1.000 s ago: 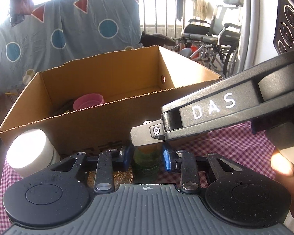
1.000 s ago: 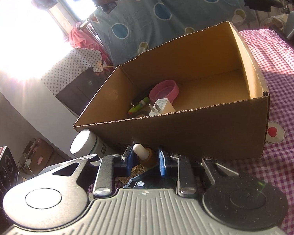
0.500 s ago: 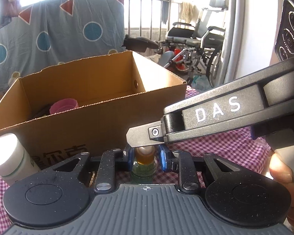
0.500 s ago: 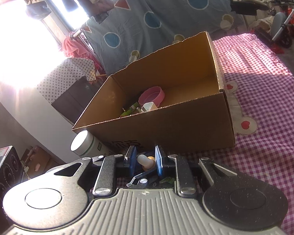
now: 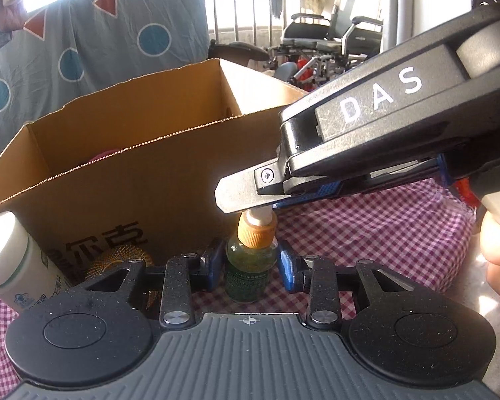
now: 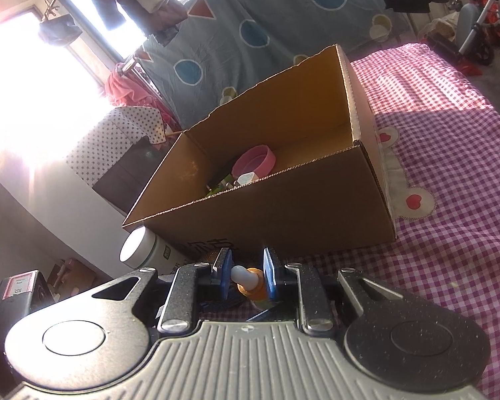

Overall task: Organize rigid objects
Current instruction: 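Lift the dropper bottle with the right gripper over the box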

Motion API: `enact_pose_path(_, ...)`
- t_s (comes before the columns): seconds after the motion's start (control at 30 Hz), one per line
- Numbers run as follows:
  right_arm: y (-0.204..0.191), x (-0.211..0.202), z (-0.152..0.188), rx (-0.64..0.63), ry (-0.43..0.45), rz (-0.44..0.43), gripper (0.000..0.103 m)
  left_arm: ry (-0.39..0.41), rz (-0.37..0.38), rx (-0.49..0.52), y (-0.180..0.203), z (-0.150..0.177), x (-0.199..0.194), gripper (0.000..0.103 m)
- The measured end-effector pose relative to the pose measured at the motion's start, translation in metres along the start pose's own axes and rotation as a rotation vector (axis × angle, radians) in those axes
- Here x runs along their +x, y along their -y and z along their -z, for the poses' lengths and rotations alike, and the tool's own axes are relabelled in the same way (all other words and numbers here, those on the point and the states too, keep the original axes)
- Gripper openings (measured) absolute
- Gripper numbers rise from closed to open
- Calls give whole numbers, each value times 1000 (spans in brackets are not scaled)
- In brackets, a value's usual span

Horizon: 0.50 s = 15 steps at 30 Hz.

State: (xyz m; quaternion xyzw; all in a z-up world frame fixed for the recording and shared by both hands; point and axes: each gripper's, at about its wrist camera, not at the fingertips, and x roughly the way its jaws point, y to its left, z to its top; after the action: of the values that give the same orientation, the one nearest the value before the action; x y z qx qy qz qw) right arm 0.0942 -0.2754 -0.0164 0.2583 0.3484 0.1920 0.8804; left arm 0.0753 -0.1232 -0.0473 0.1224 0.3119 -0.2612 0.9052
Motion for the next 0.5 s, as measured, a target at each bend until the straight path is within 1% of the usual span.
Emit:
enact_pose_path(0.13, 1, 1, 0, 5, -2, 0, 22, 10, -4, 2, 0, 2, 6, 34)
enact_pose_path(0.23, -1, 1, 0, -4, -9, -2, 23, -2, -16, 14, 1, 5, 13, 34)
enact_pose_path(0.3, -4, 1, 0, -25, -16, 0, 24, -14, -19, 8, 0, 10, 16, 34)
enact_pose_path(0.43, -14, 3, 1, -94, -29, 24, 26, 4, -28, 10, -1, 15, 13, 32)
enact_pose_path(0.5, -17, 5, 2, -116, -40, 35, 29, 10, -29, 4, -2, 17, 11, 31)
